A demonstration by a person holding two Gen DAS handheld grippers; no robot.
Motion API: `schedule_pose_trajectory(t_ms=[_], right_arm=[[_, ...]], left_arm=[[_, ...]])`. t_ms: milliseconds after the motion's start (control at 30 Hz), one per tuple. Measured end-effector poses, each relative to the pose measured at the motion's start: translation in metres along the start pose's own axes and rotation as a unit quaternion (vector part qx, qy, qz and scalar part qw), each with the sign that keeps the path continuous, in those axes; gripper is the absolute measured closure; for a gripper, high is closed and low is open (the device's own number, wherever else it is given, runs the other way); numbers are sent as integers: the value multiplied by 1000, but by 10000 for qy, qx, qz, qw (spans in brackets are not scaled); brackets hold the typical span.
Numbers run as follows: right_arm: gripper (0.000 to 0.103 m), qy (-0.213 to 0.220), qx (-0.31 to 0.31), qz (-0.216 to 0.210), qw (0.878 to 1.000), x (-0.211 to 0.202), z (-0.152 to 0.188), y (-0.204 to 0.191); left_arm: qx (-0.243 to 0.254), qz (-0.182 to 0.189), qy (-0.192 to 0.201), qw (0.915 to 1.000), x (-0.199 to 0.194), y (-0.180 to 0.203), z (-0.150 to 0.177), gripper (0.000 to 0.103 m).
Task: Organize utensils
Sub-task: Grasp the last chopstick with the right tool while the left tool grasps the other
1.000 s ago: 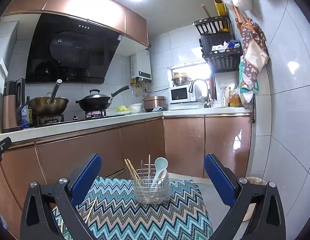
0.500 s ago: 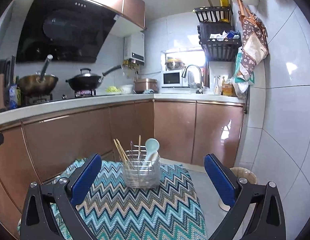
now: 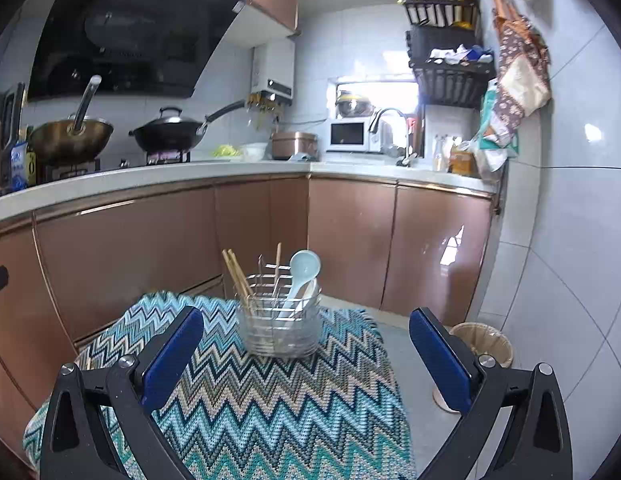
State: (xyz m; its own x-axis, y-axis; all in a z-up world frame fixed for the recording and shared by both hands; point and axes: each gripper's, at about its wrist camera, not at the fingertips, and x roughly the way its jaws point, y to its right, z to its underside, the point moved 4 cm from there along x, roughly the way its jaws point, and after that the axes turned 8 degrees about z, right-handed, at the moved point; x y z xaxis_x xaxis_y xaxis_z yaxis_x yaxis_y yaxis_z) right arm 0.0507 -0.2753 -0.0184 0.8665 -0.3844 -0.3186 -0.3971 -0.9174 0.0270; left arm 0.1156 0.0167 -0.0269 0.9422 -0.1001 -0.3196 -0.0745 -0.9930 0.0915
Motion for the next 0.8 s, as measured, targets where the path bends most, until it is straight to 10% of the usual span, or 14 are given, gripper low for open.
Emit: schedule_pose_trajectory(t_ms=[233, 433, 800], right_arm=[[0, -921, -57, -1039, 9903, 44, 14, -36], [1, -1868, -564, -1981, 9606, 92, 29, -109], [56, -3616, -1031, -3256, 8675, 187, 79, -240]], left_arm=[[-571, 391, -1092, 9916, 61, -39, 19, 20], [-1309, 1008, -2402, 9565, 135, -78, 51, 22], [-2090, 1236, -3829, 8913, 227, -114, 114, 66]])
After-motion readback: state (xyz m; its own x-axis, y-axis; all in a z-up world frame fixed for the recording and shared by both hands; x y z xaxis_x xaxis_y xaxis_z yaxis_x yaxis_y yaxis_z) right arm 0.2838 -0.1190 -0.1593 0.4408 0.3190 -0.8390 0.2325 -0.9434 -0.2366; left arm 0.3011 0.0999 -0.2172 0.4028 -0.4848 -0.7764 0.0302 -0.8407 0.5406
